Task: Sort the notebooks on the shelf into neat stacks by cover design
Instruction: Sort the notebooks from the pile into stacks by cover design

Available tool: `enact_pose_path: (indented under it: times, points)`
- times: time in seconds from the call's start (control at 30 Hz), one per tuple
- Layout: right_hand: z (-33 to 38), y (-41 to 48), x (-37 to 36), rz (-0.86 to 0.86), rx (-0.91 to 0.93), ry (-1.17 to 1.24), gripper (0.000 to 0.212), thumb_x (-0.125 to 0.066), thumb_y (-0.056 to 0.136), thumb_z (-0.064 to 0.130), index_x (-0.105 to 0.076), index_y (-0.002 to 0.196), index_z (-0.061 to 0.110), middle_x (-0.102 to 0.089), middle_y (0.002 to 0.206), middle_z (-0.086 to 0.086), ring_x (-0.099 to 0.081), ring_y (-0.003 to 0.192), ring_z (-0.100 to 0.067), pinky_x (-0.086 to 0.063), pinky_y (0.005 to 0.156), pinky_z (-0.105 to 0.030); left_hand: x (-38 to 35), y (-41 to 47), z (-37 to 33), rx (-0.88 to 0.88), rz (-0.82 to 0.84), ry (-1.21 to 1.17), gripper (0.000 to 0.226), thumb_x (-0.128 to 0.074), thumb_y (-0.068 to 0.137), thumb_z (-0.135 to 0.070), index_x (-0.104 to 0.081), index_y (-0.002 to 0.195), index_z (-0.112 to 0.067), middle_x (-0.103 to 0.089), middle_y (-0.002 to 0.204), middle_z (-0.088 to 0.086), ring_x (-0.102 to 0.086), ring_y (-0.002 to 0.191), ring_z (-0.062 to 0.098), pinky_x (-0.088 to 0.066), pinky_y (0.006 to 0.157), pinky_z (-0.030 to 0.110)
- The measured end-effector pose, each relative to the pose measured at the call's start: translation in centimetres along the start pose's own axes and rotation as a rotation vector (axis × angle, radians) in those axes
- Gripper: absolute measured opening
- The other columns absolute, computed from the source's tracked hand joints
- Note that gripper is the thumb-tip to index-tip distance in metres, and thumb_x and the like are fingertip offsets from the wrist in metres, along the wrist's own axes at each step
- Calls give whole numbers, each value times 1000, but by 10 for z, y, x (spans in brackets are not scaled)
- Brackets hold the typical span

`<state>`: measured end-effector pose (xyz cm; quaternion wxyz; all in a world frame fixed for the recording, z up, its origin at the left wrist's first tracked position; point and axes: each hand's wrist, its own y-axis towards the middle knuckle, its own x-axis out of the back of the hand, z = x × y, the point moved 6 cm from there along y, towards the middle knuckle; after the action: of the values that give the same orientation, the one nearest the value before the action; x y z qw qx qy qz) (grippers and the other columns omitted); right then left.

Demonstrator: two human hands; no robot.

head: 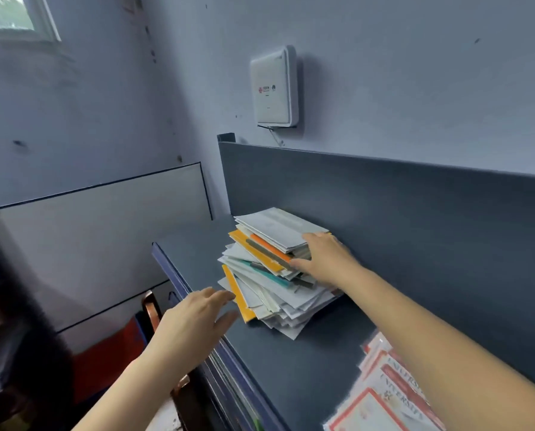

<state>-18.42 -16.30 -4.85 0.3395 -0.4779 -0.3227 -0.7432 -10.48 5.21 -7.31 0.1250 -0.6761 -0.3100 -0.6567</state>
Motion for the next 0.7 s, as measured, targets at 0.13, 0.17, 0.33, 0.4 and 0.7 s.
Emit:
enact_pose_path:
  times: [0.13,0.17,0.33,0.4,0.7]
  points:
    - [8,44,-24,65,12,-34,73,-60,85,51,-32,142,14,-35,147,-6,-35,134,-27,-36,106,-46,-13,29,16,24,44,9,44,-38,96,-55,-44,136,-38,-51,131,-19,-51,117,5,-50,88,30]
    - [7,52,-30,83,4,-37,74,-59,85,52,-31,143,15,-34,148,-6,-33,135,-27,-35,107,-47,-16,35,20,22,49,12,45,-38,96,-56,-44,136,-38,-51,132,-18,-50,118,6,-50,89,31]
    - [-2,71,-41,34,7,-104,47,-46,92,52,-53,118,14,-55,120,-5,-50,113,-26,-43,89,-37,-26,70,38,-1,17,-34,51,-37,96,-55,-37,143,-33,-48,136,-14,-42,129,10,-45,94,28]
    - [1,68,-34,-58,11,-102,33,-38,98,40,-54,90,13,-58,94,-5,-54,90,-27,-42,71,-34,-35,86,46,-20,17,-119,53,-38,95,-55,-35,143,-33,-45,140,-16,-40,131,9,-43,98,27]
    - [81,47,-29,-146,68,-349,59,-5,91,54,-53,92,19,-62,96,2,-56,86,-23,-33,61,-31,-61,148,48,238,355,-1543,46,-47,93,-50,-58,121,-15,-70,107,0,-69,92,13,-58,76,27]
